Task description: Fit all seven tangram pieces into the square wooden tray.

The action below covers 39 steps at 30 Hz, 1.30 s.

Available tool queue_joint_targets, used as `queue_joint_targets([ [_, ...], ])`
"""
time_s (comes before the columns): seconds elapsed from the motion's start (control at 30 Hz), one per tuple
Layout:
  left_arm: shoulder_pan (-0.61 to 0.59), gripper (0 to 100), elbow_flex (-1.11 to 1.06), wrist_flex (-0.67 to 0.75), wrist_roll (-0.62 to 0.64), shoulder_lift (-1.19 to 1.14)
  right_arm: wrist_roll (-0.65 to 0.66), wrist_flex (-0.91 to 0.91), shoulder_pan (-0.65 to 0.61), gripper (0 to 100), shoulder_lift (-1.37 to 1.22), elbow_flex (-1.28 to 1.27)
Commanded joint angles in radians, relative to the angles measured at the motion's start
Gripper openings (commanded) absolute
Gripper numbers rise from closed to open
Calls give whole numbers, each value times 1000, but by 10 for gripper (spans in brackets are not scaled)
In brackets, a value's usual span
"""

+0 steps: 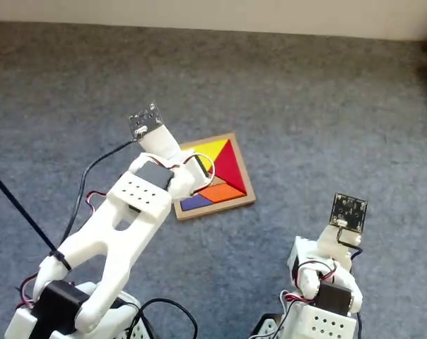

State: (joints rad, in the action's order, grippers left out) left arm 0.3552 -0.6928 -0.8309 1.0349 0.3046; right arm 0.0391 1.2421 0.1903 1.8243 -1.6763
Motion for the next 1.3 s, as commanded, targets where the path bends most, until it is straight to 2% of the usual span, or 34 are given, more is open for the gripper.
queue_joint_targets([
  [0.0,-2,5,7,-8,-18,47,9,8,-1,5,19,-139],
  [0.27,2,5,-16,-3,-103,51,9,8,-1,5,19,-139],
  [0.4,4,5,-62,9,-123,133,9,8,-1,5,19,-139],
  [0.5,-2,5,-174,110,-164,249,9,8,-1,5,19,-139],
  [0.7,-33,5,-484,445,-279,533,9,8,-1,5,19,-139],
  [0.8,-68,5,-588,542,-351,648,9,8,-1,5,19,-139],
  [1.0,-90,5,-731,647,-474,822,9,8,-1,5,19,-139],
  [1.27,-90,5,-789,660,-655,915,9,8,-1,5,19,-139],
])
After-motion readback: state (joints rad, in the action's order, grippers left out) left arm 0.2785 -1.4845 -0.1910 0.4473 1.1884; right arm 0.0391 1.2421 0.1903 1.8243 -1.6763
